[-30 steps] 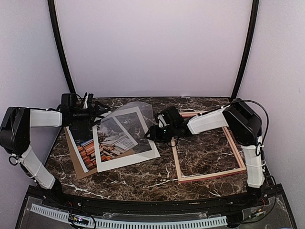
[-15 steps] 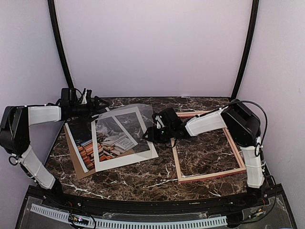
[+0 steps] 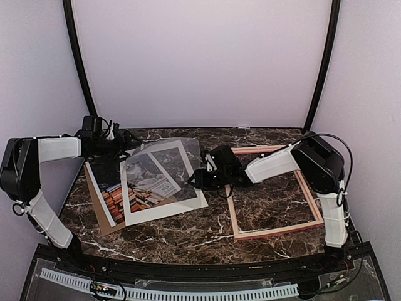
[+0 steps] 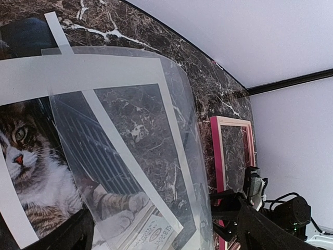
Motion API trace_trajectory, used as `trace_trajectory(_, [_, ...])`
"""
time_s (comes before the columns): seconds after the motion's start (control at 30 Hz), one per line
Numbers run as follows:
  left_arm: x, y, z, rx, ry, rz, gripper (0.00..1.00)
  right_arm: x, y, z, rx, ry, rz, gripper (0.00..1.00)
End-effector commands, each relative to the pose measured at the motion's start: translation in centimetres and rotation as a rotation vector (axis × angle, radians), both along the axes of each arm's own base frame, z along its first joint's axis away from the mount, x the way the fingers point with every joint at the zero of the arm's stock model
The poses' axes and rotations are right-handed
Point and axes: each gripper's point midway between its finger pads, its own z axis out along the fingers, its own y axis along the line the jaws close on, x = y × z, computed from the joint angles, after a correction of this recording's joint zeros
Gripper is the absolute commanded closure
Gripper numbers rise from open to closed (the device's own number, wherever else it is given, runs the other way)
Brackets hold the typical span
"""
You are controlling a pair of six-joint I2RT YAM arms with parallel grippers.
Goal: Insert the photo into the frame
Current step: Pick up the glass panel from the mat board.
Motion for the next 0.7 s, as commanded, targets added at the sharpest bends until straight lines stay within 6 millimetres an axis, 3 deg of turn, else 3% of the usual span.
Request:
trace_trajectory(0.0, [-0.1, 0.0, -0.3, -0.001, 0.022, 0.001, 0.01, -7.6, -7.1, -11.0, -0.358, 0.299, 0.010, 0.42])
trace_trajectory(0.67, [-0.1, -0.4, -2.8, -0.092, 0.111, 0.026, 0.01, -9.0, -9.5, -11.5, -0.490, 0.259, 0.022, 0.44])
